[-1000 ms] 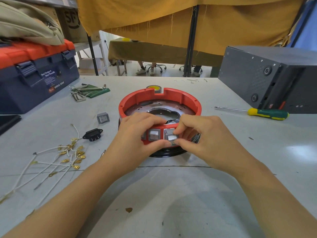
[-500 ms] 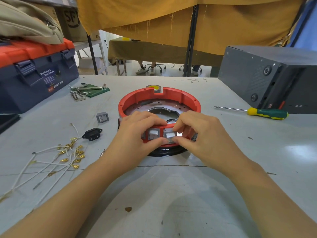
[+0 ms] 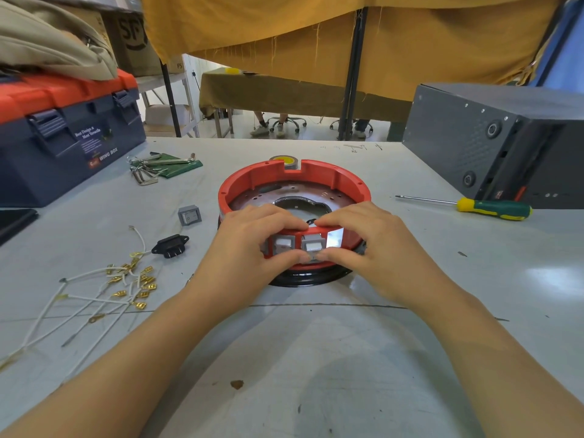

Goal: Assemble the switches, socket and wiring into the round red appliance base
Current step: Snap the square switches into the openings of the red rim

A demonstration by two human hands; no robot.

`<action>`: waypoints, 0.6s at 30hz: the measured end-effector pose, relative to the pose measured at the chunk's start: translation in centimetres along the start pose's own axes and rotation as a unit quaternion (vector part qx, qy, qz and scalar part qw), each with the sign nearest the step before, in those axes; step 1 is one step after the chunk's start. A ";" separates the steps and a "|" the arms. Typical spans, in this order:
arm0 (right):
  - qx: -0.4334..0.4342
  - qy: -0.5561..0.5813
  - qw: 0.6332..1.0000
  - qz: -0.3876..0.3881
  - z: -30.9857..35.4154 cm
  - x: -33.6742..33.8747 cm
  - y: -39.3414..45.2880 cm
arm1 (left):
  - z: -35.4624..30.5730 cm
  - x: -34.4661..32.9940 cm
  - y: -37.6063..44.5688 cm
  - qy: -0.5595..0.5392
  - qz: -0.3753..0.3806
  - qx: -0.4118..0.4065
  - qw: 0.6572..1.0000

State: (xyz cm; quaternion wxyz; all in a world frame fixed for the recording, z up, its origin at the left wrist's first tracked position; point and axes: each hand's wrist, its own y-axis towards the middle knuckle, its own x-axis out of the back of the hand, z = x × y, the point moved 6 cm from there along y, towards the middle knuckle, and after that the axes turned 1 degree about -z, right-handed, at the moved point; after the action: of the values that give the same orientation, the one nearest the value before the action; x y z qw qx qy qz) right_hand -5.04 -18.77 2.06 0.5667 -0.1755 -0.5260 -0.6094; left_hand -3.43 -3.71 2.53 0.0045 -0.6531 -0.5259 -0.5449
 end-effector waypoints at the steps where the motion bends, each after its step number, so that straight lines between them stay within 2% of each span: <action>1: -0.002 0.000 1.000 -0.001 0.0 0.0 0.0 | 0.0 0.1 0.0 -0.001 -0.004 0.002 1.000; 18: -0.005 0.019 0.999 -0.035 0.1 0.2 0.3 | 0.3 0.1 0.1 0.005 -0.024 0.032 0.999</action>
State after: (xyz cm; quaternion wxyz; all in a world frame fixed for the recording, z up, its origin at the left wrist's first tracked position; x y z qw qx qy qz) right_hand -4.91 -18.71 2.38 0.5536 -0.1486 -0.5178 -0.6350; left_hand -3.16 -3.55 2.51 0.0148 -0.6368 -0.5585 -0.5313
